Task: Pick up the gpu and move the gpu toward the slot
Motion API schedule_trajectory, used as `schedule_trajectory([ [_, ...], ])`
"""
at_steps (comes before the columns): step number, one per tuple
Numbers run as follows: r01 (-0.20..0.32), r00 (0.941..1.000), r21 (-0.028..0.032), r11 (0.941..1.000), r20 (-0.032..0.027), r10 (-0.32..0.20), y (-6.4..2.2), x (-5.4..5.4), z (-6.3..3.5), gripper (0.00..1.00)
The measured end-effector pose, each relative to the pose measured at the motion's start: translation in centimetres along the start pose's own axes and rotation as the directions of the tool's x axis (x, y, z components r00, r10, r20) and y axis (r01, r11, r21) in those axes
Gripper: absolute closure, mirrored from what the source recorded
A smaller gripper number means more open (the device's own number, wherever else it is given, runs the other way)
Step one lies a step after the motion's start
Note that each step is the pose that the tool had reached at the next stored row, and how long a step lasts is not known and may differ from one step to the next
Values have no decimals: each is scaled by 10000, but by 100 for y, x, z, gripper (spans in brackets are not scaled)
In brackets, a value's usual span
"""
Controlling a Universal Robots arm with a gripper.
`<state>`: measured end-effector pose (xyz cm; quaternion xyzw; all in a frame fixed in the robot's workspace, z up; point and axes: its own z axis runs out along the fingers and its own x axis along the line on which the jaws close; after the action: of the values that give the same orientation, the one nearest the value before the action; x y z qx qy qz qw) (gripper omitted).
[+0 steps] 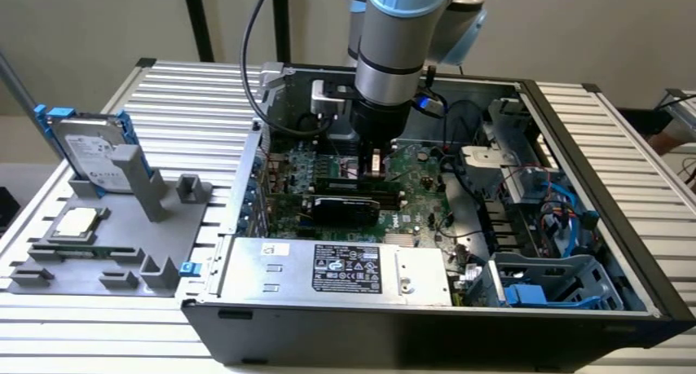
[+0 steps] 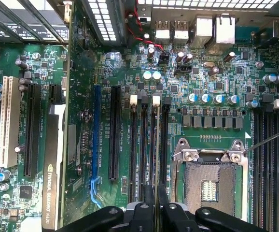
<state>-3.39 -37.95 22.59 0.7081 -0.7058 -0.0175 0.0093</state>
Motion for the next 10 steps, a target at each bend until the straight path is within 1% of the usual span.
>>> schedule_trajectory([
  [10, 0, 10000, 0, 10000, 1, 0, 0, 0, 10, 86],
])
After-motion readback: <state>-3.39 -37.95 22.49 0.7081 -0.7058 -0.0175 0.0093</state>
